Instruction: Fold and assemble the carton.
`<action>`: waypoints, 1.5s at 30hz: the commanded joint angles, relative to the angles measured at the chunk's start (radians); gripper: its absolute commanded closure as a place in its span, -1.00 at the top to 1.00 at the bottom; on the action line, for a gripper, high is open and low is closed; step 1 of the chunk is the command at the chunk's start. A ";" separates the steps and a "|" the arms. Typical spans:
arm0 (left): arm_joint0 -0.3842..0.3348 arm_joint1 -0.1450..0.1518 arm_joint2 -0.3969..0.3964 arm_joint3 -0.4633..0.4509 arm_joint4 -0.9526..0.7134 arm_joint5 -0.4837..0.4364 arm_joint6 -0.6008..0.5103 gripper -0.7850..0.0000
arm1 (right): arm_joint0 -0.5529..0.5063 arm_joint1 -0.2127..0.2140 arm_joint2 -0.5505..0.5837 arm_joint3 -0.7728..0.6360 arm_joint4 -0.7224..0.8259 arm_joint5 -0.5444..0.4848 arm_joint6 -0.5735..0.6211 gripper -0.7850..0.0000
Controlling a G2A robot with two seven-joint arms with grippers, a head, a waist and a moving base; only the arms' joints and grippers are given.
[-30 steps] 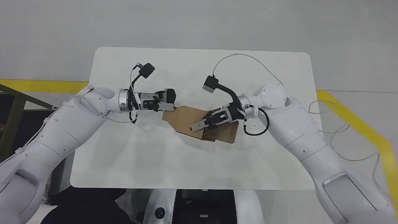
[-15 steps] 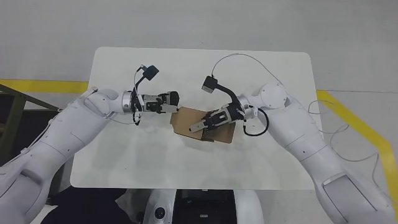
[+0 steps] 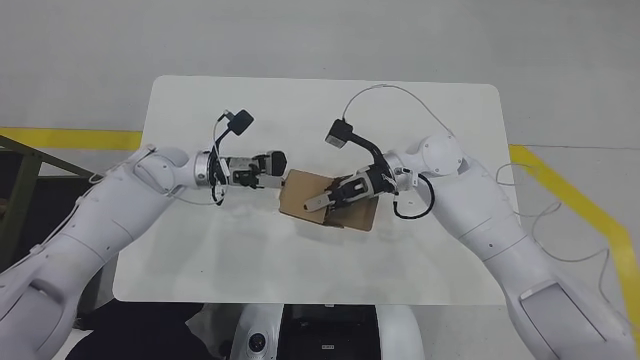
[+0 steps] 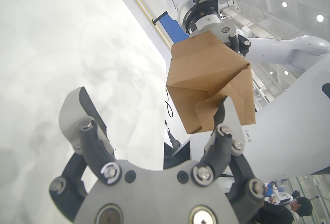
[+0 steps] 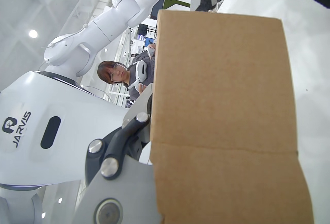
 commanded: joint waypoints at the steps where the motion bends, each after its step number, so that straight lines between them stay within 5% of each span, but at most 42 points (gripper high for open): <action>1: 0.005 0.002 -0.004 -0.004 0.002 -0.002 0.002 1.00 | -0.001 0.000 0.000 -0.003 0.005 -0.001 -0.001 -1.00; 45: 0.013 -0.009 0.010 -0.045 0.017 -0.004 0.004 1.00 | 0.014 0.000 -0.036 -0.007 0.058 -0.002 -0.002 -1.00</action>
